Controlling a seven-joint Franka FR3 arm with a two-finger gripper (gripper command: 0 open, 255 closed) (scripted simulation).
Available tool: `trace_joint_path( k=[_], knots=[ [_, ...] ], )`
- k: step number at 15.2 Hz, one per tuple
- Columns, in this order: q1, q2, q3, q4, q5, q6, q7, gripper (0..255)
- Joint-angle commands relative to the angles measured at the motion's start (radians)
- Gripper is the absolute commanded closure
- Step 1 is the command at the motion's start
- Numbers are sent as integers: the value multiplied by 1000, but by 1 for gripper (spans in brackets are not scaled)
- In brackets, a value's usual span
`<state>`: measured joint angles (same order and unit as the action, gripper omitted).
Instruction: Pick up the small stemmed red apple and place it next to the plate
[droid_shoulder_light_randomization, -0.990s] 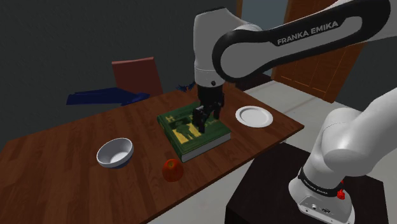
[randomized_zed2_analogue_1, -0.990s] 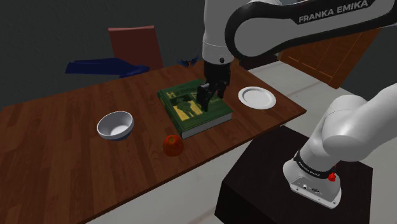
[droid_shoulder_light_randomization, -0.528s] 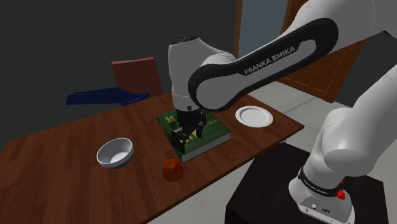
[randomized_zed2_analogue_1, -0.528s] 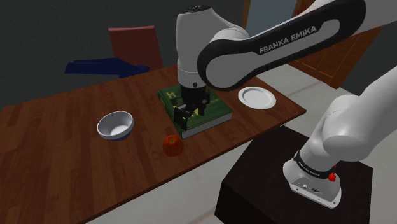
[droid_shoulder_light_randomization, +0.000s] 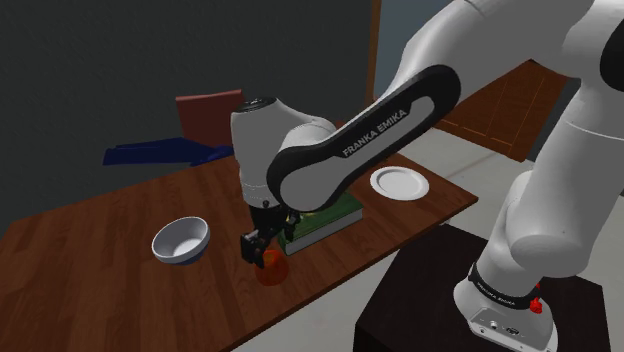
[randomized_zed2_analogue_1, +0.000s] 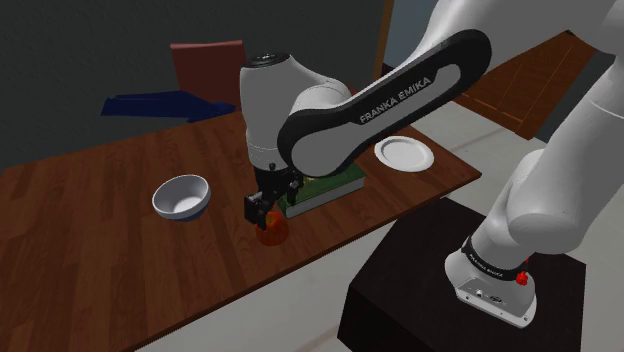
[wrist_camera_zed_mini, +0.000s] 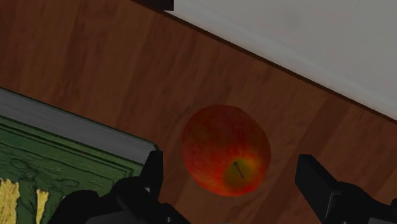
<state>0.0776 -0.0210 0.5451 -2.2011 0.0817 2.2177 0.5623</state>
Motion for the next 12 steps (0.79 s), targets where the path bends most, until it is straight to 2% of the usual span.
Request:
trace_joint_path(
  k=[1, 6, 12],
  knots=[
    [5, 30, 6, -2, -17, 30, 20, 0],
    [9, 72, 8, -26, -44, 90, 39, 0],
    [9, 72, 8, -26, -44, 90, 39, 0]
  ],
)
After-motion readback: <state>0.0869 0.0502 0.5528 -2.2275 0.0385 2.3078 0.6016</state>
